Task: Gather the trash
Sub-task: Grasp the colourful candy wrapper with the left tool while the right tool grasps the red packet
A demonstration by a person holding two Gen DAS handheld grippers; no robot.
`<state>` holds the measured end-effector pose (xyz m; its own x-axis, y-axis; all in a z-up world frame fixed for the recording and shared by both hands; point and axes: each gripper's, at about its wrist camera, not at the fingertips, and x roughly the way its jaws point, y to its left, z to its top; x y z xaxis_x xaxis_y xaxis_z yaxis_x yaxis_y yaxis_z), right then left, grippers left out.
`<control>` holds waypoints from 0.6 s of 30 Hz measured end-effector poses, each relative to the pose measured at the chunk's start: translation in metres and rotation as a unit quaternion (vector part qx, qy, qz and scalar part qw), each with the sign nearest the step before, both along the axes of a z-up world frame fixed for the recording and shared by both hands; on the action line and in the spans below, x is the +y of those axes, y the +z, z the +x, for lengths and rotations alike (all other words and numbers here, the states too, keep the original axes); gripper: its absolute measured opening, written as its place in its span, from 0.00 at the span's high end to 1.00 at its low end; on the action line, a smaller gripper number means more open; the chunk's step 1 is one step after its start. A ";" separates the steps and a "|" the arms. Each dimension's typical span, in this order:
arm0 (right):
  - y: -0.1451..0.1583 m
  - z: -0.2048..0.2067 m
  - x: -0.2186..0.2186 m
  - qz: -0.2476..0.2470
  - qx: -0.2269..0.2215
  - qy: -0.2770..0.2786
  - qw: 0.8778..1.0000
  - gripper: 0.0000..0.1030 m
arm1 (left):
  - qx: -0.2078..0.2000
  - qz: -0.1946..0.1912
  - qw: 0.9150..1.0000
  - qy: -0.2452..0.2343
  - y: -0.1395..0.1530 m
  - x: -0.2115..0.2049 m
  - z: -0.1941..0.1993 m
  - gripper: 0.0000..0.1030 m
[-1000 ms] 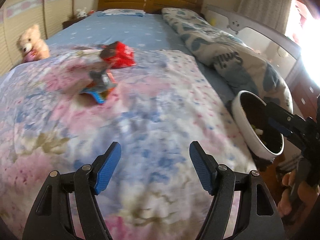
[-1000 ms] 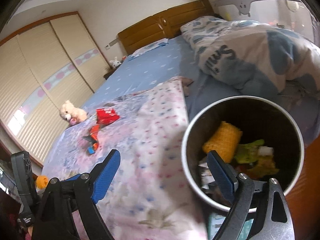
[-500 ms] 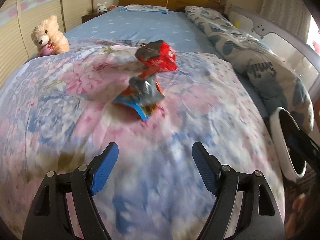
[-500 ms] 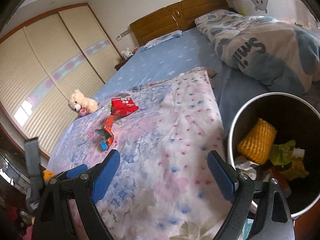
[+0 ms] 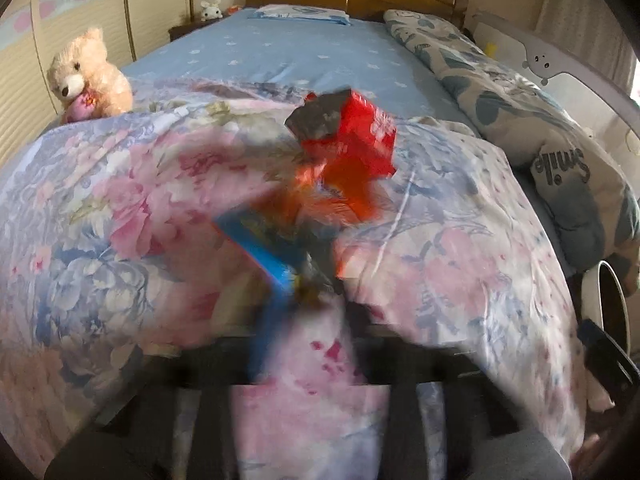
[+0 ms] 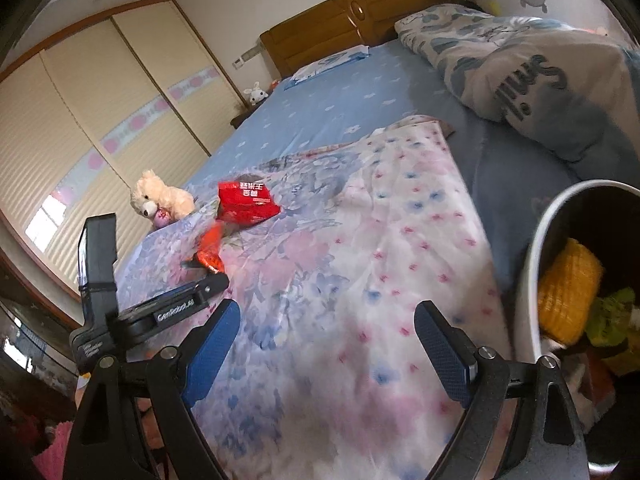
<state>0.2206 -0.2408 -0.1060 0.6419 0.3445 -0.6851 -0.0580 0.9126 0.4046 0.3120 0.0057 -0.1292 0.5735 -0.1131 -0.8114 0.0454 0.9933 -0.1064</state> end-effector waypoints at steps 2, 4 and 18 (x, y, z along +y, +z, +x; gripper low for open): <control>-0.005 0.011 0.010 -0.002 -0.001 0.007 1.000 0.13 | -0.003 -0.012 1.000 0.003 0.003 0.013 -0.006 0.92; -0.009 0.021 0.020 -0.005 0.001 0.015 1.000 0.13 | -0.010 -0.022 1.000 0.007 0.006 0.030 -0.016 0.93; -0.023 0.120 0.126 -0.043 -0.020 0.051 0.998 0.13 | -0.003 -0.102 0.994 0.029 -0.005 0.105 -0.051 0.94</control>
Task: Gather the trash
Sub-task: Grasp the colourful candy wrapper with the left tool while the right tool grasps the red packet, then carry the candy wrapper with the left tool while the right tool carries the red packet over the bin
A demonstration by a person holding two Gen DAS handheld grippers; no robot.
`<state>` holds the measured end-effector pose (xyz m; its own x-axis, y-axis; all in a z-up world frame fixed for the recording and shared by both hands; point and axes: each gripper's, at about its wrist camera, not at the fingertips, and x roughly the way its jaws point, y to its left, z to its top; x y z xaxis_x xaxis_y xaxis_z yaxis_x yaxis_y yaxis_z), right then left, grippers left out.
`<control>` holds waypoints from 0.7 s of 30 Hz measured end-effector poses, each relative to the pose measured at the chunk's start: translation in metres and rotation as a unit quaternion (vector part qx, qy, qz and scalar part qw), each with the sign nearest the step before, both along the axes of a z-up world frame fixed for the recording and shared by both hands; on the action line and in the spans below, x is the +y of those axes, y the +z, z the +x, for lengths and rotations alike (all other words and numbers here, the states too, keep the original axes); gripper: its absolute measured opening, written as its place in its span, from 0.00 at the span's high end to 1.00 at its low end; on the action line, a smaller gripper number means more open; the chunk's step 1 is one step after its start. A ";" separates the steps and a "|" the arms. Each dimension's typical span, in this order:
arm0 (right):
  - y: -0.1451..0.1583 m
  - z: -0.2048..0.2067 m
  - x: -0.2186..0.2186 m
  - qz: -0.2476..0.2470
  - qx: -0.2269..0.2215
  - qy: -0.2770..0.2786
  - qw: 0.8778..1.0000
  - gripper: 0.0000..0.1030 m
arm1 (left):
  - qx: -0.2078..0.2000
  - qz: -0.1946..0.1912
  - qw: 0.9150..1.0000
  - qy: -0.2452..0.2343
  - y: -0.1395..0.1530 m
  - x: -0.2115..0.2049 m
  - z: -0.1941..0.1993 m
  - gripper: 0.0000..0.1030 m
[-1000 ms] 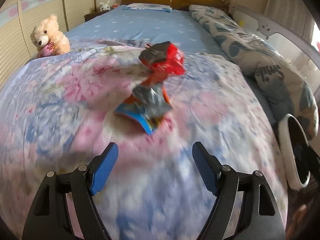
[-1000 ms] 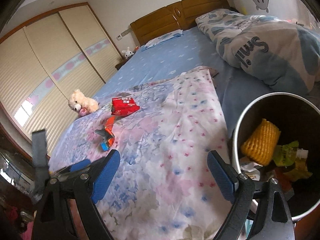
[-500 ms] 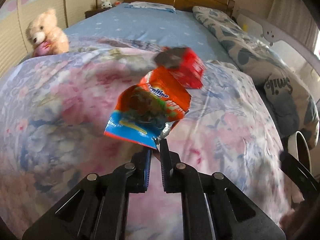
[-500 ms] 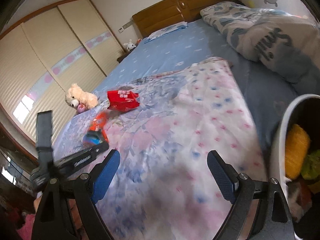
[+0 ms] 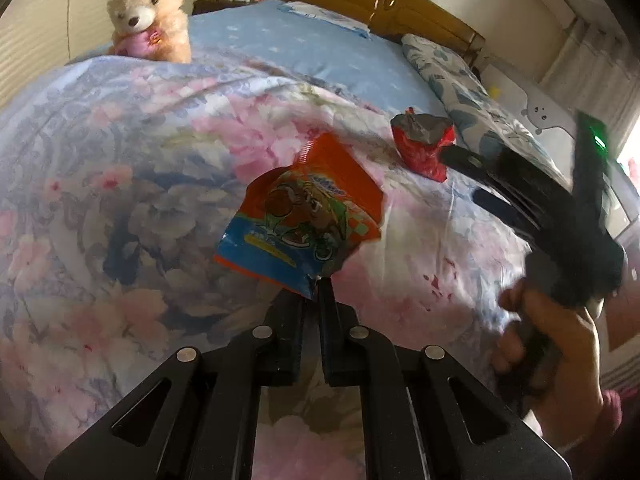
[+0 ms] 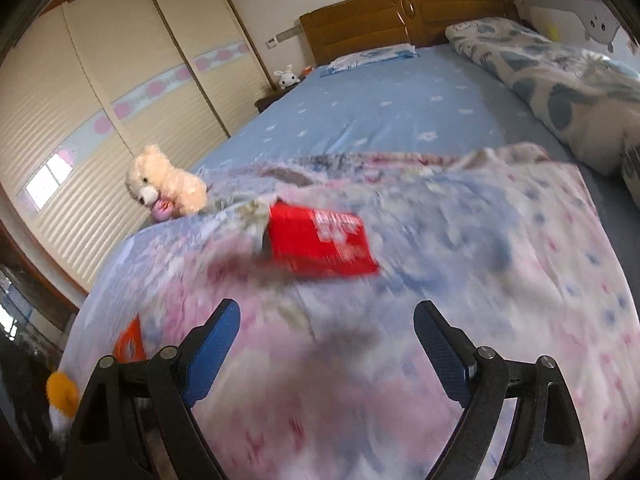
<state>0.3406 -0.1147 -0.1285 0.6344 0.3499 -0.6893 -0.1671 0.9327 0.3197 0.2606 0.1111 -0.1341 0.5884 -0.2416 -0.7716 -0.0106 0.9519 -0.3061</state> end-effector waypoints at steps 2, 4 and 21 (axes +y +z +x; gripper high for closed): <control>-0.002 0.013 0.006 -0.004 0.002 -0.010 1.000 0.13 | -0.001 -0.003 1.000 -0.009 0.000 -0.003 0.002 0.94; -0.006 0.024 0.009 0.001 0.008 -0.019 1.000 0.13 | -0.003 -0.003 1.000 -0.020 0.000 -0.006 0.004 0.94; 0.006 -0.024 -0.010 0.000 0.020 -0.029 0.999 0.98 | -0.021 0.028 0.999 -0.028 0.008 -0.016 -0.008 0.95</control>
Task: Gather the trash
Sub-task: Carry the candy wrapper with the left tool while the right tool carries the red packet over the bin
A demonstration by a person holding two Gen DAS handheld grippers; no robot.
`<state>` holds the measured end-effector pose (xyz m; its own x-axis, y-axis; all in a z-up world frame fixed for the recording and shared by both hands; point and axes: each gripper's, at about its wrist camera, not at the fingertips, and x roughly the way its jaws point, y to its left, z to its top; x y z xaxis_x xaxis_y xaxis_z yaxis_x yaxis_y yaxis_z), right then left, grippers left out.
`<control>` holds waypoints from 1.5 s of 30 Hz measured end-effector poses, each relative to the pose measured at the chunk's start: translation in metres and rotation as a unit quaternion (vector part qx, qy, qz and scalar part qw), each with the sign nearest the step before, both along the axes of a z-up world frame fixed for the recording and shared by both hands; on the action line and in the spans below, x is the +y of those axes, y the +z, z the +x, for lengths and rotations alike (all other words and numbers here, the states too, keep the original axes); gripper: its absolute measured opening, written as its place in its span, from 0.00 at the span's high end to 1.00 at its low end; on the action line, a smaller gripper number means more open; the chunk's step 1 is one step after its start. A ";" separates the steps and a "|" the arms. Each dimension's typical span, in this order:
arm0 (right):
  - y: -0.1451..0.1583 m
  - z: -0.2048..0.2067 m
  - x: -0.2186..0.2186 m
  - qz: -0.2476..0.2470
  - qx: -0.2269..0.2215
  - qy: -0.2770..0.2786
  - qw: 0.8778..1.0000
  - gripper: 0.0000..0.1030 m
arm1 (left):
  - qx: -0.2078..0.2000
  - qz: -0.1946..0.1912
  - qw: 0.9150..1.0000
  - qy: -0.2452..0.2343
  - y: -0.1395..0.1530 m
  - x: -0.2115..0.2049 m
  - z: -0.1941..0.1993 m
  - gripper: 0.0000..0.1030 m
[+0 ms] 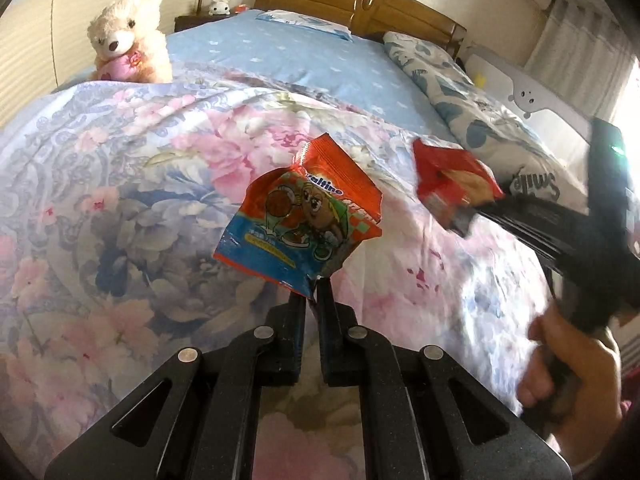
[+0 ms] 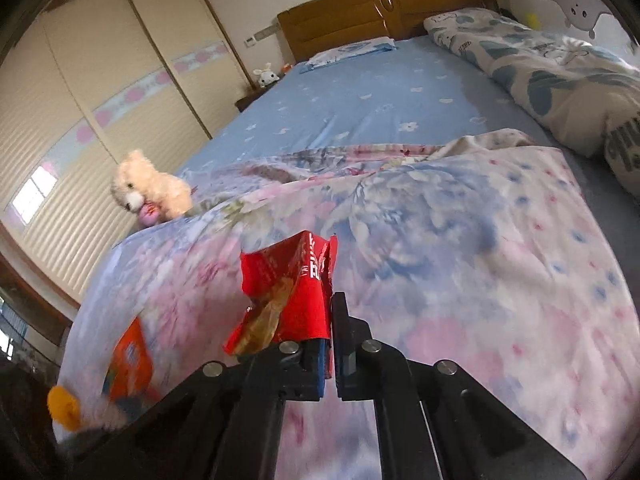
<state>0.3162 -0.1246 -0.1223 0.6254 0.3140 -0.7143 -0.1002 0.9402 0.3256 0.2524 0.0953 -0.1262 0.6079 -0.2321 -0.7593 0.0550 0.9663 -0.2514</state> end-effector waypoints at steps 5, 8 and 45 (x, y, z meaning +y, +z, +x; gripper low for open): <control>0.018 -0.050 -0.021 0.009 -0.013 0.010 1.000 0.98 | 0.007 -0.010 1.000 -0.010 0.005 -0.017 -0.028 0.99; 0.027 -0.080 -0.037 0.016 -0.020 0.010 1.000 0.98 | 0.001 -0.007 1.000 -0.027 0.011 -0.039 -0.048 0.99; 0.042 -0.232 -0.216 0.044 -0.046 -0.139 0.988 0.98 | -0.023 0.073 0.981 -0.181 0.040 -0.215 -0.117 0.99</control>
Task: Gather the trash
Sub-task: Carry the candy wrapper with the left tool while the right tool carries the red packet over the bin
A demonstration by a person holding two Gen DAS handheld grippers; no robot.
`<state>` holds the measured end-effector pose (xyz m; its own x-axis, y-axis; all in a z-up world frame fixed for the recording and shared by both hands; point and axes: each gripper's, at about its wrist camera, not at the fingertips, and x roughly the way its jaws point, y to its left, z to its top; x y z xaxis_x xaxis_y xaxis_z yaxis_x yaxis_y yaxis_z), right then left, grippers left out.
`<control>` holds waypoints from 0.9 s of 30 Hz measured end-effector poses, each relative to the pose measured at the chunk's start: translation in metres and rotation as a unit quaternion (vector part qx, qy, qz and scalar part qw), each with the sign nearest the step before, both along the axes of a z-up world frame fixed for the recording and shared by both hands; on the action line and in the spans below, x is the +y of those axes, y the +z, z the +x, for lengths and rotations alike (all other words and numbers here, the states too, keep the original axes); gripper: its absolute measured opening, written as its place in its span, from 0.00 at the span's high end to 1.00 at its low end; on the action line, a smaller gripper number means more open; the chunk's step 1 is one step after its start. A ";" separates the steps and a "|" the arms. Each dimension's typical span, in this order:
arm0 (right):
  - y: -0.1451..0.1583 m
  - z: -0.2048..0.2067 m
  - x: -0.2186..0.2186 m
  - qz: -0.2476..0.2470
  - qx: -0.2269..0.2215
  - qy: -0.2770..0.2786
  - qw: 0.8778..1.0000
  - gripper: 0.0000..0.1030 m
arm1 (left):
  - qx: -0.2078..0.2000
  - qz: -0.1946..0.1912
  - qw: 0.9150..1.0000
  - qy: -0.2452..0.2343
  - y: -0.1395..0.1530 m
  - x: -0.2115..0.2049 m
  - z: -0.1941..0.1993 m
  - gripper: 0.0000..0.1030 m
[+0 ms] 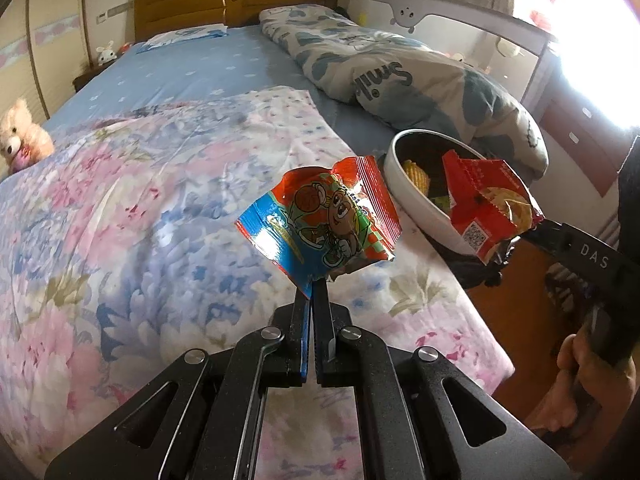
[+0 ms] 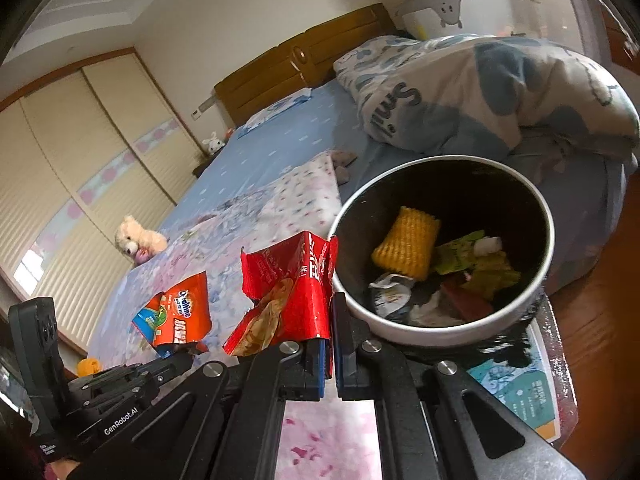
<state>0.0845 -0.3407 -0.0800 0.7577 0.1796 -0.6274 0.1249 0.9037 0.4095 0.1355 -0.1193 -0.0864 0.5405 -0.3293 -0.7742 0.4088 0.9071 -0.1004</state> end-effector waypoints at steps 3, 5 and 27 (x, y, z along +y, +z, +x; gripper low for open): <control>0.002 -0.003 -0.009 0.001 -0.001 -0.009 1.000 0.98 | -0.003 0.002 1.000 -0.007 0.002 -0.008 0.001 0.99; 0.003 -0.005 -0.015 0.001 -0.003 -0.016 1.000 0.98 | -0.005 0.003 1.000 -0.012 0.004 -0.014 0.001 0.99; 0.008 -0.017 -0.071 -0.003 -0.003 -0.066 0.998 0.98 | -0.018 0.023 0.998 -0.058 0.010 -0.073 0.006 0.99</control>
